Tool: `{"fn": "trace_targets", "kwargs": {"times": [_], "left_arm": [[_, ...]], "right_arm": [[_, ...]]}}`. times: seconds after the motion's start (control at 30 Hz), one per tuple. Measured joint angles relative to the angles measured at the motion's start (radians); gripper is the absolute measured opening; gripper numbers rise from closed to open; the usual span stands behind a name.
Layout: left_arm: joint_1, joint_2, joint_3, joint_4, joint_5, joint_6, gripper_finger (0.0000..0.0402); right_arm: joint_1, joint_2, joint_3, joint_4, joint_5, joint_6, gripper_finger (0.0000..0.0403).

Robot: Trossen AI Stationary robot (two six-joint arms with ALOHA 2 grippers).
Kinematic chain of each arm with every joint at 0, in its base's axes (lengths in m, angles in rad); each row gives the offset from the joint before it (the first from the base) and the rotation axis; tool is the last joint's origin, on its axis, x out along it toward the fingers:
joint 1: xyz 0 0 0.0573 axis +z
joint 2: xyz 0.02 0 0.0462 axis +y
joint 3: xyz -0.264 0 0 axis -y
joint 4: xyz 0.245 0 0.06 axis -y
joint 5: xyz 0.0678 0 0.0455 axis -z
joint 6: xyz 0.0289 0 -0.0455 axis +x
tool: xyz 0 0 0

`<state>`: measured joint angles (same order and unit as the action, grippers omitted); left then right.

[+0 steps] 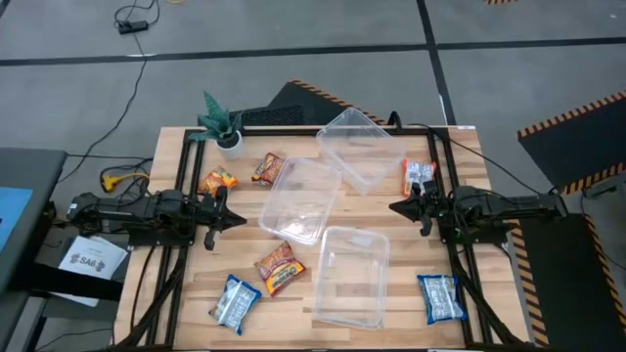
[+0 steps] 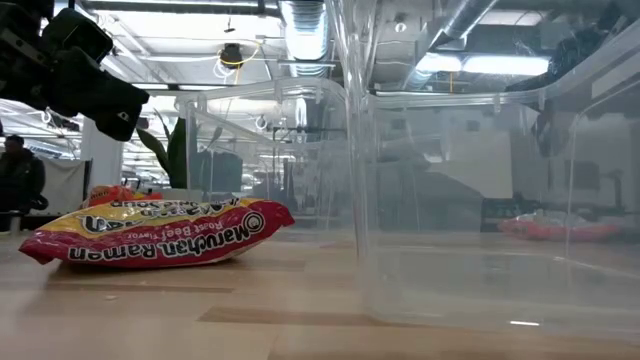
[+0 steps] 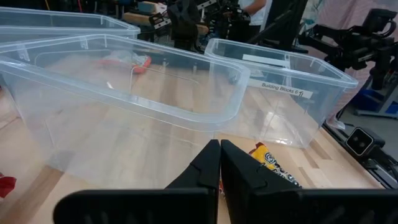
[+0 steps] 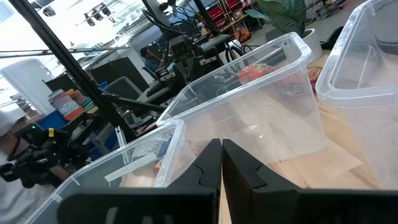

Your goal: Sort Maruchan noodles

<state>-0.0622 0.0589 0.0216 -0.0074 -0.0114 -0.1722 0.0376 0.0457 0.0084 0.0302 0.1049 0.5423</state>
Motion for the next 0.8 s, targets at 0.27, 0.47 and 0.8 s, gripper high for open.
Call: {"fn": "trace_targets", "kwargs": {"times": [0.27, 0.47, 0.8], "left_arm": [[0.0, 0.0, 0.0, 0.0, 0.0, 0.0, 0.0], [0.0, 0.0, 0.0, 0.0, 0.0, 0.0, 0.0], [0.0, 0.0, 0.0, 0.0, 0.0, 0.0, 0.0]], "right_arm": [[0.0, 0.0, 0.0, 0.0, 0.0, 0.0, 0.0035], [0.0, 0.0, 0.0, 0.0, 0.0, 0.0, 0.0035], [-0.007, 0.006, 0.0, 0.409, 0.107, 0.149, 0.0035]]}}
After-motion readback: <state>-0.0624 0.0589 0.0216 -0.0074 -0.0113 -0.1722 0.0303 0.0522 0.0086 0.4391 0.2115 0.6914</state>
